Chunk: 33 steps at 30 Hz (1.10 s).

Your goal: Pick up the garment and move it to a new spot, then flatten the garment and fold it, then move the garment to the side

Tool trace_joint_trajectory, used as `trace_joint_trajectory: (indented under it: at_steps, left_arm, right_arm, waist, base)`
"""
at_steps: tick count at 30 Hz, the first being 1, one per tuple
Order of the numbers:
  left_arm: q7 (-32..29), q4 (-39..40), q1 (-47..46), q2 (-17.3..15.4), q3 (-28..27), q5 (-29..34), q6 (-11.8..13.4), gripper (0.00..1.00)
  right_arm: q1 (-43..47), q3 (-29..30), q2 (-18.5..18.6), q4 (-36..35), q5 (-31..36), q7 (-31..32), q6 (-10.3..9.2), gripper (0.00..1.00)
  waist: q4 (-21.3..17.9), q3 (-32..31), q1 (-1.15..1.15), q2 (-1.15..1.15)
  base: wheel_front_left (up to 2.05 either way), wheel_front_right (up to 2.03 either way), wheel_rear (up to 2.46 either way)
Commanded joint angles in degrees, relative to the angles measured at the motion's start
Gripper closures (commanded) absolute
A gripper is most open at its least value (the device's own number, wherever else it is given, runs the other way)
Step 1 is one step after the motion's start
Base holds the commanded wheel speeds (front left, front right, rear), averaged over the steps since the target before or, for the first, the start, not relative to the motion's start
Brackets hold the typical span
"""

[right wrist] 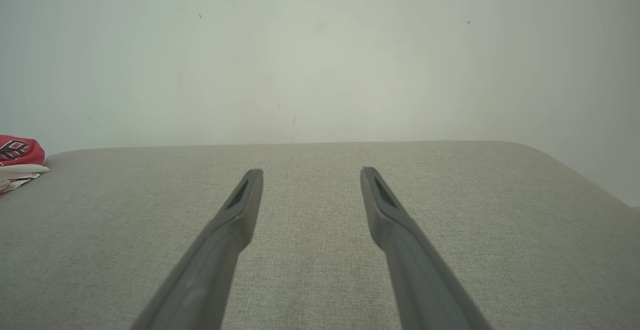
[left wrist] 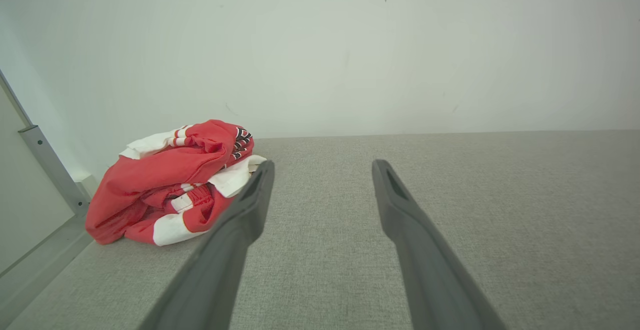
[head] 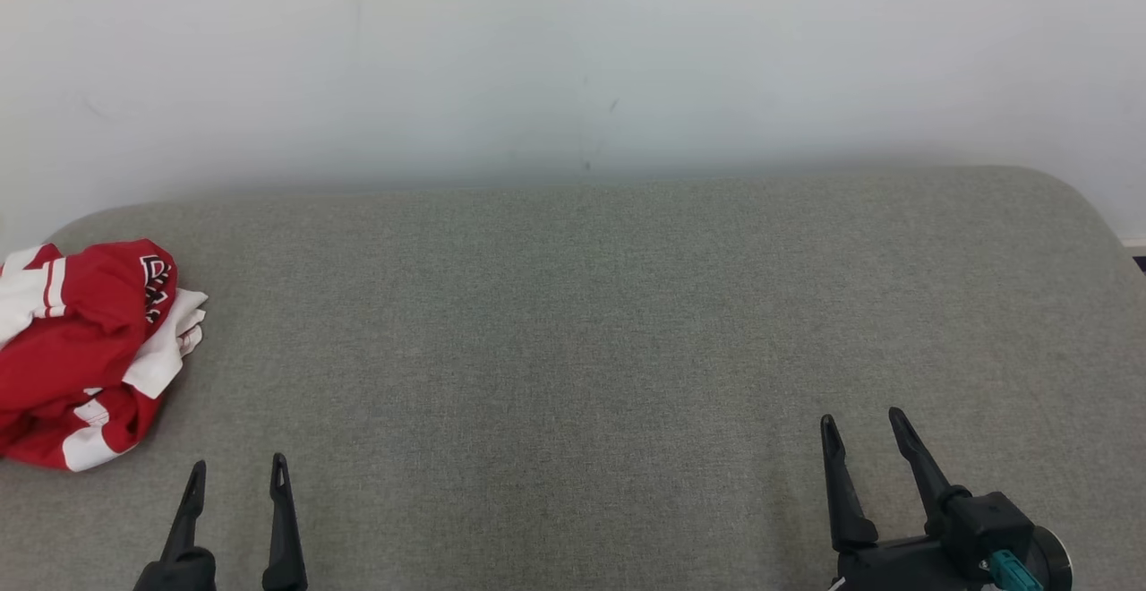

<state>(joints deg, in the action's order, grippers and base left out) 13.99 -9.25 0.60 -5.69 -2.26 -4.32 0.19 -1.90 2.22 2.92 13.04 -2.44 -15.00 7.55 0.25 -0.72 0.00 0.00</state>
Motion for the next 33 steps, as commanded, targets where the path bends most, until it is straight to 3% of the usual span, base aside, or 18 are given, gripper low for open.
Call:
trace_joint_trajectory:
  at_steps: [1,33]
  left_arm:
    - [-0.08,0.30,0.49,-0.09,-0.04,-0.46,0.29,0.00]
    - [-3.05,2.31,1.69,-1.19,1.03,-3.13,0.77,0.00]
  right_arm:
    - [-0.44,-0.11,-0.07,0.13,-0.26,-0.28,-0.12,0.00]
    - [-0.11,-0.15,-0.07,1.36,-0.80,-0.28,-0.12,0.00]
  waist:
    - [0.02,-0.02,0.00,0.00]
    - [2.05,-0.26,0.00,0.00]
  base:
    - [0.00,0.00,0.00]
    - [0.00,0.00,0.00]
